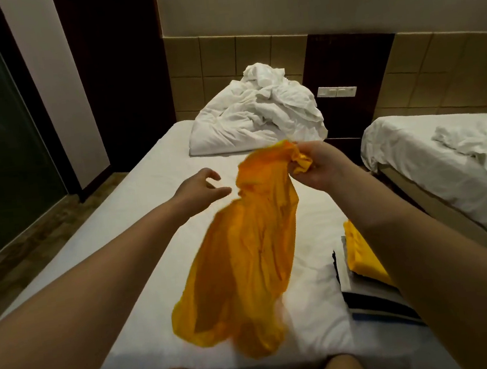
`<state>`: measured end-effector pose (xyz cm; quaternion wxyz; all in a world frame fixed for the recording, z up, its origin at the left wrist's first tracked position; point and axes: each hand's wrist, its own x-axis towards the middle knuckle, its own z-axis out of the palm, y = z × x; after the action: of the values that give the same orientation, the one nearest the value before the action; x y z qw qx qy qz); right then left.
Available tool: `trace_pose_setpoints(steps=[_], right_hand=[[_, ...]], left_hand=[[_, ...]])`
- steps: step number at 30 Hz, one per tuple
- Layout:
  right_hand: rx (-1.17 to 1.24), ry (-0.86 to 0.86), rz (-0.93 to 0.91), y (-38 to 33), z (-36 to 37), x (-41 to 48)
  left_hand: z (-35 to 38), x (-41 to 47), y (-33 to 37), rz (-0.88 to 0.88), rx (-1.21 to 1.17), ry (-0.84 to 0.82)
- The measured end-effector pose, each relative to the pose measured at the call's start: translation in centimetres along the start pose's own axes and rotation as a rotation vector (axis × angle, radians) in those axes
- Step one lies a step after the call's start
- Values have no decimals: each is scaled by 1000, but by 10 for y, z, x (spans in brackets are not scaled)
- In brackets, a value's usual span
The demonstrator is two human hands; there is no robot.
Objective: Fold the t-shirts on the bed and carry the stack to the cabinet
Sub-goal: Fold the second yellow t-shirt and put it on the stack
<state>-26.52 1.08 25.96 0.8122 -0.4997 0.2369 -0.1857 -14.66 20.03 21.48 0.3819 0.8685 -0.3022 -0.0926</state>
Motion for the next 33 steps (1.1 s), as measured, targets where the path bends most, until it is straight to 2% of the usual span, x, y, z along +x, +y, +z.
trace_pose_setpoints(steps=[5, 6, 9, 12, 15, 17, 18, 20, 21, 23, 25, 28, 30, 31, 33], right_hand=[[-110, -115, 11, 22, 26, -5], [-68, -112, 36, 26, 31, -5], [68, 7, 6, 29, 32, -2], [194, 164, -21, 27, 14, 1], [171, 153, -35, 26, 7, -6], [201, 171, -72, 23, 7, -8], [217, 176, -93, 21, 6, -8], [156, 119, -154, 20, -2, -6], [2, 89, -179, 21, -6, -5], [-406, 83, -228, 31, -9, -8], [-615, 25, -245, 47, -5, -14], [-690, -211, -90, 76, 5, -28], [-845, -293, -78, 96, 4, -31], [-896, -273, -126, 103, 3, -29], [-881, -103, -252, 101, 2, -23]], left_hand=[[29, -15, 21, 73, -304, -224], [36, -16, 23, 98, -339, -239], [44, -15, 21, 96, -357, -106], [40, -9, 12, 26, -194, -125], [35, -8, 14, -9, 173, -192], [30, -8, 15, -38, 247, -176], [26, -7, 15, -71, 133, -198], [19, -7, 18, -163, -289, -286], [16, -8, 21, -203, -474, -292], [14, -7, 31, -260, -737, -184], [13, -2, 41, -287, -929, -113], [13, -1, 58, -240, -1072, -76], [13, -2, 63, -237, -1077, 4], [11, -3, 64, -240, -1089, 33], [7, -4, 60, -244, -1083, 87]])
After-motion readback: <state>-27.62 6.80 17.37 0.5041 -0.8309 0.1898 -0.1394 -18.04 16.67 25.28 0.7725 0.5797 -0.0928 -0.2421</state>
